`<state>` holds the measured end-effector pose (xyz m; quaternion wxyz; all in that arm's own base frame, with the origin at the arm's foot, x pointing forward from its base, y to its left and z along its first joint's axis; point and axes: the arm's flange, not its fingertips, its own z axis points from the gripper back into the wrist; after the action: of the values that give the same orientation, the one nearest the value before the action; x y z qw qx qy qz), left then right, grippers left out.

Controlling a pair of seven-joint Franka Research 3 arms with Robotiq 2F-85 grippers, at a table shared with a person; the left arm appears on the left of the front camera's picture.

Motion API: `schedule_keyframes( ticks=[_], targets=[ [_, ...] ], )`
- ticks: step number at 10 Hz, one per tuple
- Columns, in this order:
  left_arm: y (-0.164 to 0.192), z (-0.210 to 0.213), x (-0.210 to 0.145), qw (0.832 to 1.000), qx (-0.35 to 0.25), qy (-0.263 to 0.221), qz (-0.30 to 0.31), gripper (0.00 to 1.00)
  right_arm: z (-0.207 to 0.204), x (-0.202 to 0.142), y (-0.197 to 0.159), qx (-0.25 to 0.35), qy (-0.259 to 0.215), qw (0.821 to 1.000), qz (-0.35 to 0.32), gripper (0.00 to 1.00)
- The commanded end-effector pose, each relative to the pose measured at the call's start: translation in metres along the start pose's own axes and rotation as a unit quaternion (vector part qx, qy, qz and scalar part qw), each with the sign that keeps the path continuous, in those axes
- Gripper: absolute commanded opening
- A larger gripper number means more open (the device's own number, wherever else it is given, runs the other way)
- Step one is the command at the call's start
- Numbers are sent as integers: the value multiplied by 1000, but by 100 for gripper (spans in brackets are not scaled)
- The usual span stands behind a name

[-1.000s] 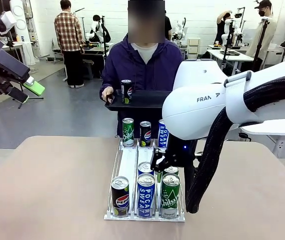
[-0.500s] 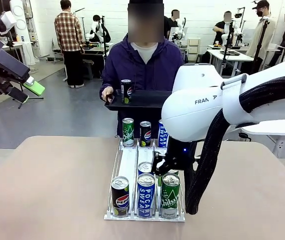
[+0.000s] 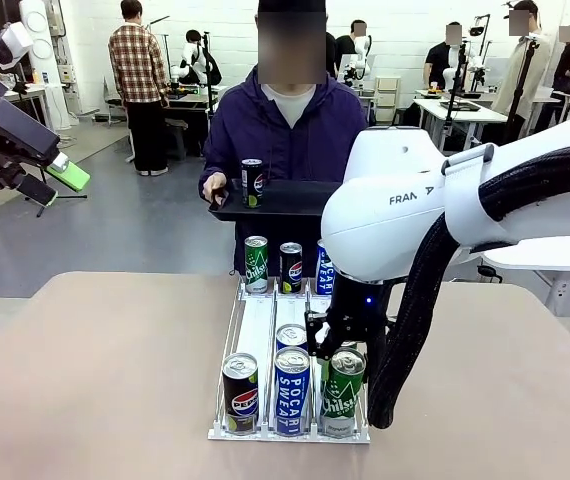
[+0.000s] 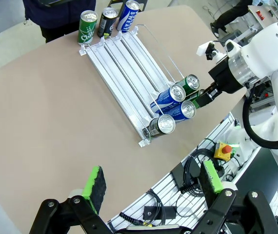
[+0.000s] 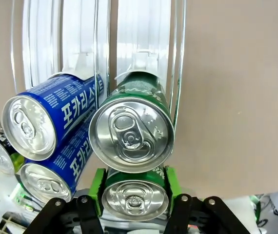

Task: Retrieve and hand over the desired beverage to the person.
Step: Pick up another can of the same type that the person held from the Automatic Can Dispenser.

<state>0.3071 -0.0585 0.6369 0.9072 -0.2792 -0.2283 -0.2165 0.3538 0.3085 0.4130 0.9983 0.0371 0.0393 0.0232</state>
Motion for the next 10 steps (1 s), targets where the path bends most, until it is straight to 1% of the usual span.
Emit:
schedule_keyframes(
  ticks=[1, 2, 3, 4, 5, 6, 7, 9, 10],
  targets=[
    [0, 1, 0, 1000, -3, 1, -1, 100, -5, -1, -2, 6, 31, 999, 4, 6],
    [0, 1, 0, 1000, -3, 1, -1, 100, -5, -1, -2, 5, 33, 999, 3, 2],
    [0, 1, 0, 1000, -3, 1, -1, 100, -2, -2, -2, 4, 31, 1000, -2, 0],
    [0, 1, 0, 1000, -3, 1, -1, 100, 10, -6, -2, -1, 30, 999, -21, 0],
    [0, 1, 0, 1000, -3, 1, -1, 100, 34, -17, 0, -1, 31, 999, -22, 0],
    [0, 1, 0, 1000, -3, 1, -1, 100, 66, -30, 3, -6, 11, 1000, -25, 0],
    [0, 1, 0, 1000, -3, 1, -1, 100, 102, -46, 8, -25, -8, 999, -27, 0],
    [0, 1, 0, 1000, -3, 1, -1, 100, 168, -52, 18, -35, -1, 998, -48, 0],
    [0, 1, 0, 1000, -3, 1, -1, 100, 198, -56, 25, -40, -11, 998, -46, 0]
  ],
)
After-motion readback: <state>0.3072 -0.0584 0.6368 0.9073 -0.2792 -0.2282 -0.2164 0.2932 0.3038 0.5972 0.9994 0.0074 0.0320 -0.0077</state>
